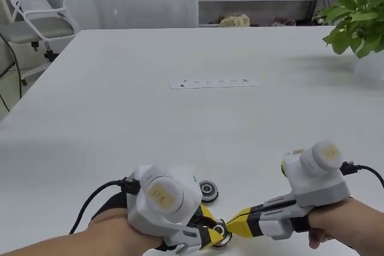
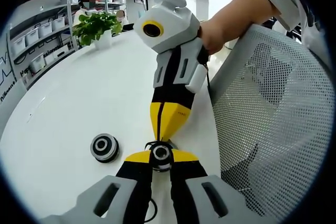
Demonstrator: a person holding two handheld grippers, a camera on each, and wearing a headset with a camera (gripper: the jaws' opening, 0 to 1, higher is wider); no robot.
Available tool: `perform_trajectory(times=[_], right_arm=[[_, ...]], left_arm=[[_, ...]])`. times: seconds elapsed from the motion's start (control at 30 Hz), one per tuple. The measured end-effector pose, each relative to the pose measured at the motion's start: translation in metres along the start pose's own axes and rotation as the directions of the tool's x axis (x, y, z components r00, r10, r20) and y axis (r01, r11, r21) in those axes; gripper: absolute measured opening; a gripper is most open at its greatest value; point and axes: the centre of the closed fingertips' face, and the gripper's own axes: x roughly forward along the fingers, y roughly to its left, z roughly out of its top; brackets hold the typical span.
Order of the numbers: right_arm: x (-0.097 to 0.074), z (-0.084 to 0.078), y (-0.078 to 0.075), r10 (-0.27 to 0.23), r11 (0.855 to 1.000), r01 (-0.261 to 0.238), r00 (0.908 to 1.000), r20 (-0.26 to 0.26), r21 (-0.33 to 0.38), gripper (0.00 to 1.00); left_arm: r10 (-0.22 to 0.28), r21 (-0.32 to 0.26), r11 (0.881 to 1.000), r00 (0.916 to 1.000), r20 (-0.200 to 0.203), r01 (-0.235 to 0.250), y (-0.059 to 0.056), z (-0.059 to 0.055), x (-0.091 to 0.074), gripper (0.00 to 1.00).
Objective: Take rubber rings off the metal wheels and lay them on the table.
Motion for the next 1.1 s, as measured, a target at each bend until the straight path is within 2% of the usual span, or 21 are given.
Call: perform_trajectory(times=[0.37, 0.4, 0.43, 0.63, 0.8, 1.1], right_arm=[[0.002, 0.003, 0.008, 0.027, 1.000, -0.027, 0.9996, 0.006, -0.013, 0.00], [0.002, 0.004, 0.010, 0.034, 0.999, -0.034, 0.9993, 0.014, -0.014, 0.00], [0.003, 0.008, 0.016, 0.065, 0.998, -0.064, 0.9975, 0.030, -0.008, 0.00], [0.003, 0.005, 0.012, 0.042, 0.999, -0.042, 0.9991, 0.009, -0.034, 0.00], [-0.001, 0.006, 0.005, 0.018, 0.999, -0.017, 0.9995, 0.027, -0.035, 0.00], [-0.002, 0.001, 0.001, -0.006, 0.995, 0.007, 0.9999, 0.009, -0.095, 0.00]], left_arm=[[0.001, 0.000, 1.000, 1.0000, 0.000, -0.001, 0.000, 0.000, 0.000, 0.07], [0.001, 0.000, 1.000, 1.0000, 0.001, -0.001, 0.000, 0.000, 0.000, 0.07], [0.001, 0.000, 1.000, 1.0000, 0.001, -0.001, 0.000, 0.000, 0.000, 0.07], [0.002, -0.001, 1.000, 1.0000, 0.003, -0.002, 0.000, 0.000, 0.000, 0.07], [0.001, 0.000, 1.000, 1.0000, 0.005, -0.001, 0.000, 0.000, 0.000, 0.07], [0.000, -0.002, 1.000, 0.9999, 0.014, 0.000, 0.001, 0.000, 0.000, 0.07]])
